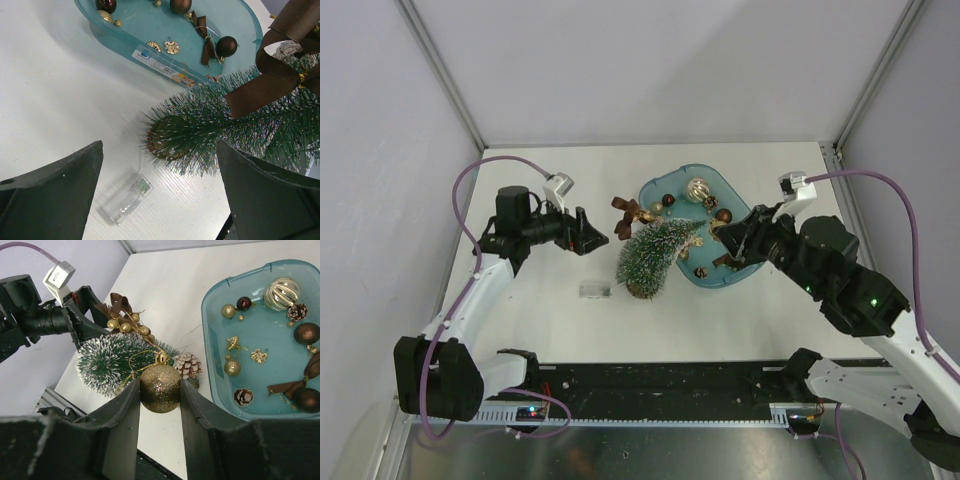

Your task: Decorate the small christmas tree

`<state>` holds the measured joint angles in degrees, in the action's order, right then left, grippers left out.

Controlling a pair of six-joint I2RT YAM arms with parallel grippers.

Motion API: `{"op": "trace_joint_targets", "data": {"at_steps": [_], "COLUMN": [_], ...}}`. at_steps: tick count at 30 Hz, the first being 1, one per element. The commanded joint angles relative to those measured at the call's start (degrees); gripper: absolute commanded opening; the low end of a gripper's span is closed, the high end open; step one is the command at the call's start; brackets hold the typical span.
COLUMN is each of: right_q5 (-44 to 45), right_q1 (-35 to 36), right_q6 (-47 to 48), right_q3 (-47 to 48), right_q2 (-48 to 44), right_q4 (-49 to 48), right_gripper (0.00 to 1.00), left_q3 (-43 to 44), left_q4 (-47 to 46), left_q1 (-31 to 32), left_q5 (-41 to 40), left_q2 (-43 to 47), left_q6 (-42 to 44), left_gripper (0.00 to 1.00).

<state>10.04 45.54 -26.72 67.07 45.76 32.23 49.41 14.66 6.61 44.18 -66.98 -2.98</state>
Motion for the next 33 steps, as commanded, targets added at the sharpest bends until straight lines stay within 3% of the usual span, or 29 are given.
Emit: {"op": "trace_joint_targets", "data": {"at_steps": [1, 33], "right_q5": [0.94, -5.4], "right_q1": [0.02, -0.54], "right_q6": [1.47, 8.0], "right_q3": [0.17, 4.42], "right_q2": [-2.66, -1.62], "right_q4": [-3.2, -10.43], "right_gripper": [0.23, 0.24], "left_q3": [-0.22, 0.11], "left_q4": [-0.82, 1.26], "left_q1": [-0.45, -0.5], "left_q5": [1.35, 1.48], "left_q2": [1.34, 0.55], "left_q6": [1.04, 5.38], "left_gripper": [1.0, 1.0]}}
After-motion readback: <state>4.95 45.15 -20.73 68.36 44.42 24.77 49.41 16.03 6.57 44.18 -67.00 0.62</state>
